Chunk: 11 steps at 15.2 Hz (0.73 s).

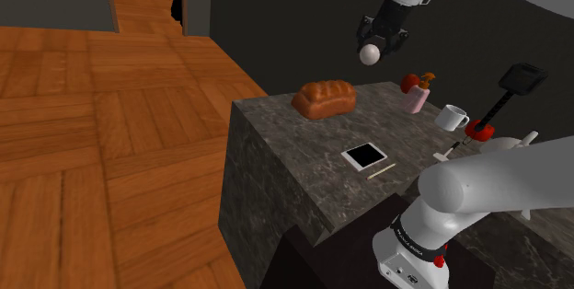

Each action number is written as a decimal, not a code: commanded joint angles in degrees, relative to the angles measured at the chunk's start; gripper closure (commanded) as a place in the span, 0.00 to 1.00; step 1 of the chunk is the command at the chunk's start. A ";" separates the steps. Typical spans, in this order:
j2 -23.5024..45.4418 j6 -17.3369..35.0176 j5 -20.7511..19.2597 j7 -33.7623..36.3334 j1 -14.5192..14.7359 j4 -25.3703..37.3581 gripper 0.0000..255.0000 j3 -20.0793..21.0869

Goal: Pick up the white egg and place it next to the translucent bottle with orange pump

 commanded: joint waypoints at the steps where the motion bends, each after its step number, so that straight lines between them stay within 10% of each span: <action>1: 0.45 0.42 -0.66 -2.68 -0.79 0.16 1.00 -2.14; 11: 7.63 2.58 -2.79 -16.16 -4.72 5.90 1.00 -12.88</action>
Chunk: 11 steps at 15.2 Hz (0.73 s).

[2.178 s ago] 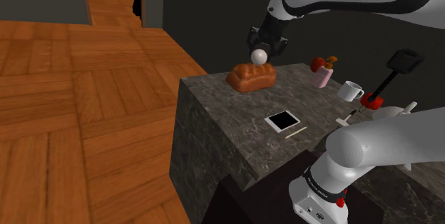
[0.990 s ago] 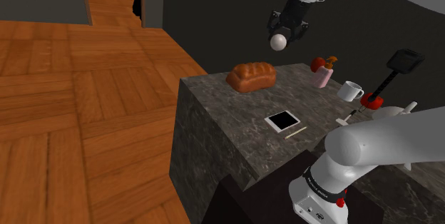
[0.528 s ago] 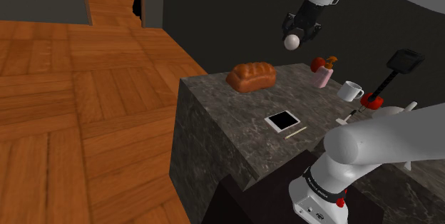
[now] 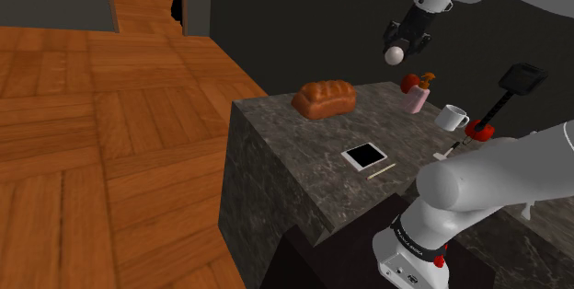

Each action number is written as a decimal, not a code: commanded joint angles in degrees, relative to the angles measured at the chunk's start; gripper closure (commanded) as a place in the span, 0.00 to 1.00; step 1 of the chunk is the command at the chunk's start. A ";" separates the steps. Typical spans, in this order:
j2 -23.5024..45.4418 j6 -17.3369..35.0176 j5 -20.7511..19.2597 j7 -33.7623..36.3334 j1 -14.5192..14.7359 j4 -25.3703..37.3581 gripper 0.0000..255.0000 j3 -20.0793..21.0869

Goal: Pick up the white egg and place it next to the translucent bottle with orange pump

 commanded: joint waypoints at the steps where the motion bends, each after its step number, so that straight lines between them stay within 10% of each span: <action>1: 1.80 0.24 -0.11 -2.80 -0.68 1.73 1.00 -2.09; 11: 14.98 0.51 2.84 -16.87 -3.85 14.84 1.00 -12.05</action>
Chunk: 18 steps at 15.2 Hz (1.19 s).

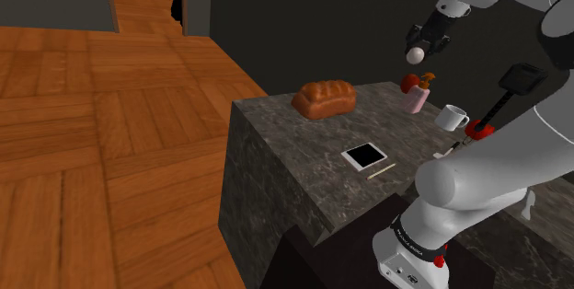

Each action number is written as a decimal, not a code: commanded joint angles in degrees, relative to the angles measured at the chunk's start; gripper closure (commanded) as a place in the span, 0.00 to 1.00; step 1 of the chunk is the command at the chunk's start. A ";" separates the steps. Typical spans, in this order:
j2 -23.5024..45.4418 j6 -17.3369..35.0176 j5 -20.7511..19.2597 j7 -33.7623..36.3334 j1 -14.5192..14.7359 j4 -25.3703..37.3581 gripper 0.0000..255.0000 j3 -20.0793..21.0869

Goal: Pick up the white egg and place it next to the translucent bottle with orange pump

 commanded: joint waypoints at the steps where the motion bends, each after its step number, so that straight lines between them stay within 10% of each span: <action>1: 3.21 0.08 1.20 -2.98 -0.71 3.05 1.00 -1.89; 13: 28.82 -7.86 14.80 -20.02 -10.84 33.34 1.00 -9.52; 18: 27.61 -3.42 14.27 -20.24 -10.19 27.80 1.00 -9.25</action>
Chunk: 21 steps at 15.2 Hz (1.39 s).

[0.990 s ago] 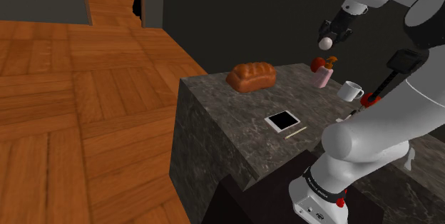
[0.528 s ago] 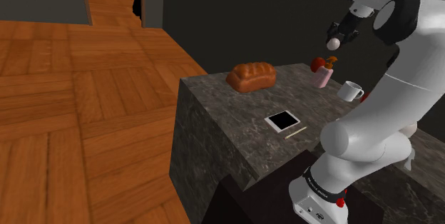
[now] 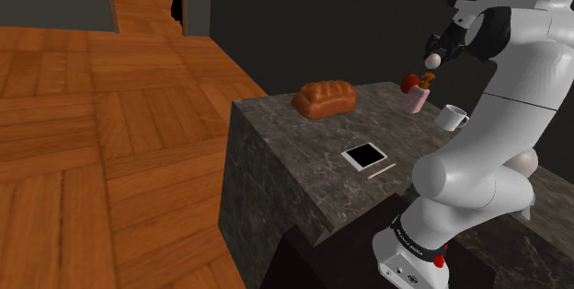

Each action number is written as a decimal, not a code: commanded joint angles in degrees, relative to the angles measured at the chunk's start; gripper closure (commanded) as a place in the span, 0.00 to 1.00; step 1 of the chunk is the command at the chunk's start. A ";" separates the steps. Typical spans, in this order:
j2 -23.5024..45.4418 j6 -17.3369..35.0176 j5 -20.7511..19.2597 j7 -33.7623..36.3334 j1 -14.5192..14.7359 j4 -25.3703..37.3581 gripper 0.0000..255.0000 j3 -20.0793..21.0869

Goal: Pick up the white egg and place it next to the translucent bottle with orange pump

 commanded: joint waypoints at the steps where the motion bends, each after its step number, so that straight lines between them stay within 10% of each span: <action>1: -0.15 1.64 0.03 -0.32 0.06 -1.76 1.00 0.00; 21: -0.14 16.93 0.97 -2.26 1.11 -17.18 1.00 0.64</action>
